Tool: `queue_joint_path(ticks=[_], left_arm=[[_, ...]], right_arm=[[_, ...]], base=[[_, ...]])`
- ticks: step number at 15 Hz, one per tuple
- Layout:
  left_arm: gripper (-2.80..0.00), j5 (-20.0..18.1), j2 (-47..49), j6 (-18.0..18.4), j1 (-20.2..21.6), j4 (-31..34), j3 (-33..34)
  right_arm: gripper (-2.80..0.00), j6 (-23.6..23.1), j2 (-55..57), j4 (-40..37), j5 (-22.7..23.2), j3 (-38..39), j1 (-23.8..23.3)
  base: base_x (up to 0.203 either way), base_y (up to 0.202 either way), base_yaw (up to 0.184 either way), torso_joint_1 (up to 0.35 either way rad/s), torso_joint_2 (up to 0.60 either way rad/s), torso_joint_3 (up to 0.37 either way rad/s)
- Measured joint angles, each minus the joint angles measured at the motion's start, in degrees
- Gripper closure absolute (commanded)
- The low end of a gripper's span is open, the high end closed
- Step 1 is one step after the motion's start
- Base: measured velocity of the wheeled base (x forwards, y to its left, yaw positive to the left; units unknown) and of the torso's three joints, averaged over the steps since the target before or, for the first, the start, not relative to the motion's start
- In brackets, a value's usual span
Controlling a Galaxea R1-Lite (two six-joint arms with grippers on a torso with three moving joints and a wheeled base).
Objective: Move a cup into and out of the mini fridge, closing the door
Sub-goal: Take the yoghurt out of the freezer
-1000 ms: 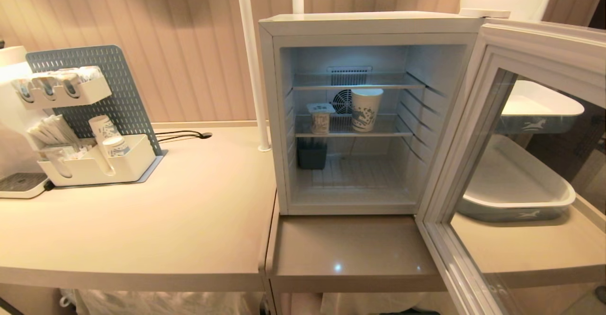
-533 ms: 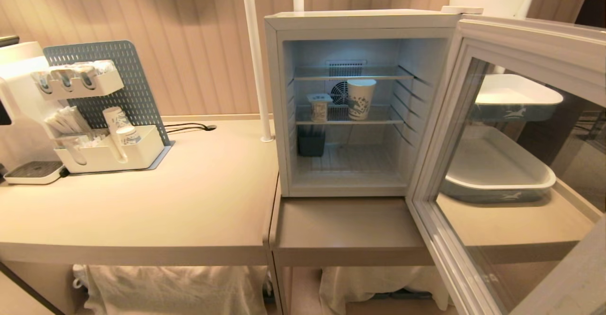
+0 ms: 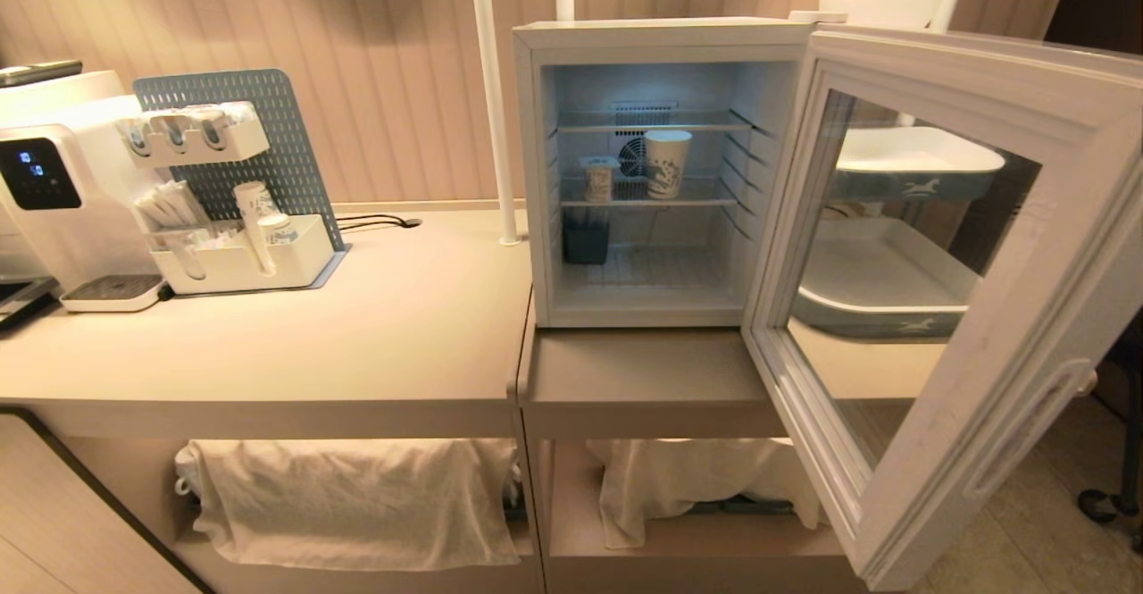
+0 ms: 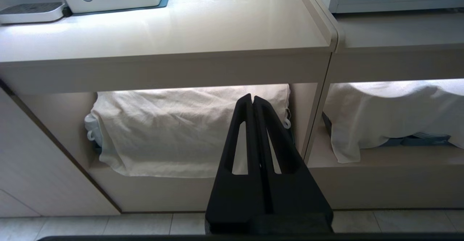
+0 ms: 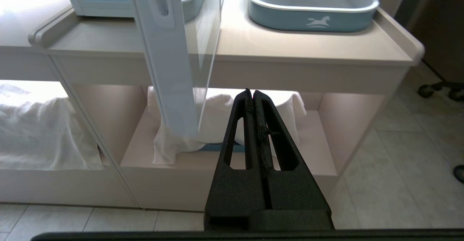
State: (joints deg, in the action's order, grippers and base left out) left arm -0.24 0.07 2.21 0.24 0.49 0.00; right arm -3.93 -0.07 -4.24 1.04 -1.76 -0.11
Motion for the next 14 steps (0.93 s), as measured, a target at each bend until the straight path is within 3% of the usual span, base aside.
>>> queue_joint_path(ticks=[6, 14], left_arm=[[0.0, 0.0, 0.0, 0.0, 0.0, 0.0, 0.0], [0.0, 0.0, 0.0, -0.1, 0.0, -0.1, 0.0]], right_arm=[[0.0, 0.0, 0.0, 0.2, 0.0, 0.0, 0.0], [0.0, 0.0, 0.0, 0.2, 0.0, 0.0, 0.0]], base=[[-0.022, 0.014, -0.001, 0.001, 0.0, 0.002], [0.0, 0.188, 0.002, 0.002, 0.01, 0.003]])
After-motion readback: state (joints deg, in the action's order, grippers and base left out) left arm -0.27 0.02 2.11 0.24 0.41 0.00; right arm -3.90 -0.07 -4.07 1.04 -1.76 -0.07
